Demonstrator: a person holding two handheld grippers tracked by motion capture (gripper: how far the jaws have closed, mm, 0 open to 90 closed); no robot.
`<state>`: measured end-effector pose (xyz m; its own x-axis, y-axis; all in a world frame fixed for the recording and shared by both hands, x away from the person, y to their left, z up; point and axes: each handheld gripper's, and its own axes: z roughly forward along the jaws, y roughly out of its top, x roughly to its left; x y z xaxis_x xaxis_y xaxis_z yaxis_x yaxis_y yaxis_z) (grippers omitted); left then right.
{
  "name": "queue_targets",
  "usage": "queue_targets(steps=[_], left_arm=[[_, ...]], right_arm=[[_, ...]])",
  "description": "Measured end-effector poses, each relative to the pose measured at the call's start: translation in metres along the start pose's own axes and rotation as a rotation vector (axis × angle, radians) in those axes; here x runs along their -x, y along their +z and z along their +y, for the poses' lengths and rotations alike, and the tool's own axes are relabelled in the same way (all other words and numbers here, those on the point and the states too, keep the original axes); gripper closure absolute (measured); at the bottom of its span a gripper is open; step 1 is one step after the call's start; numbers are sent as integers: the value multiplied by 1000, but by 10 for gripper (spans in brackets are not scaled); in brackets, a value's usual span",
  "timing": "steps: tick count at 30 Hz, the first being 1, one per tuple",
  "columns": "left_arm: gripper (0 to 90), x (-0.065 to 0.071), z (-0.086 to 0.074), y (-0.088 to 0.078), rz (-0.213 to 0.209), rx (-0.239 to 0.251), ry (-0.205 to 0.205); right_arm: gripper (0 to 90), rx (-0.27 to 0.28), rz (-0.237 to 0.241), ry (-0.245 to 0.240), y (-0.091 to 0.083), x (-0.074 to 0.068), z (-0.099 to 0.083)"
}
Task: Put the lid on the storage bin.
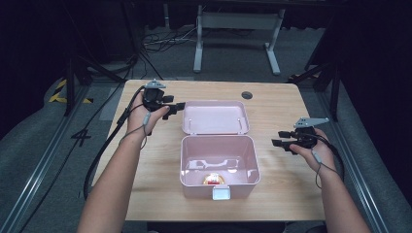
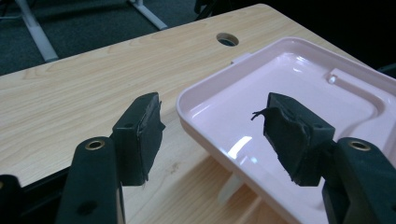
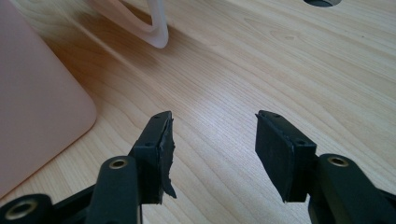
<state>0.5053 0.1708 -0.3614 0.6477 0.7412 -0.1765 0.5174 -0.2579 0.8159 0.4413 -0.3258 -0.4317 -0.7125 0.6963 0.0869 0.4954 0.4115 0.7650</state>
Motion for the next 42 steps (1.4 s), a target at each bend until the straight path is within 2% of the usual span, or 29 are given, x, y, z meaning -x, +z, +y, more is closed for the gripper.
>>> queue_targets(steps=[5,9,12,18,22,23,27,29,32,33,34,35,42], left_arm=[[375,-2,2,15,-5,-25,-11],[372,-8,-1,27,-12,-38,-58],[364,-15,-6,41,14,-86,-75],[382,-18,-13,54,-39,-109,-156],[377,-16,-14,59,-62,-115,-166],[370,-16,-16,61,-61,-126,-156],[363,-18,-18,64,-69,-132,-160],[368,-18,-18,67,-97,-123,-181],[375,-17,-18,69,-117,-124,-183],[385,-16,-18,69,-123,-120,-172],[439,-15,-18,69,-124,-110,-163],[446,-13,-16,68,-108,-102,-146],[577,-12,-10,61,-78,-67,-143]], right_arm=[[475,0,0,0,0,0,0],[475,5,-1,1,-1,1,0],[475,6,1,1,-1,0,0],[472,2,2,3,-1,1,0],[472,4,1,4,-1,1,0],[472,5,0,4,-2,0,-1],[472,0,1,-1,-3,-3,-3],[472,4,-4,4,-4,-4,-3],[472,12,-6,4,-6,-3,-4],[472,13,-6,8,-6,-3,-4],[472,12,-6,8,-6,-4,-4],[472,13,-5,7,-6,-4,-4],[471,13,-1,8,-5,-5,-3]])
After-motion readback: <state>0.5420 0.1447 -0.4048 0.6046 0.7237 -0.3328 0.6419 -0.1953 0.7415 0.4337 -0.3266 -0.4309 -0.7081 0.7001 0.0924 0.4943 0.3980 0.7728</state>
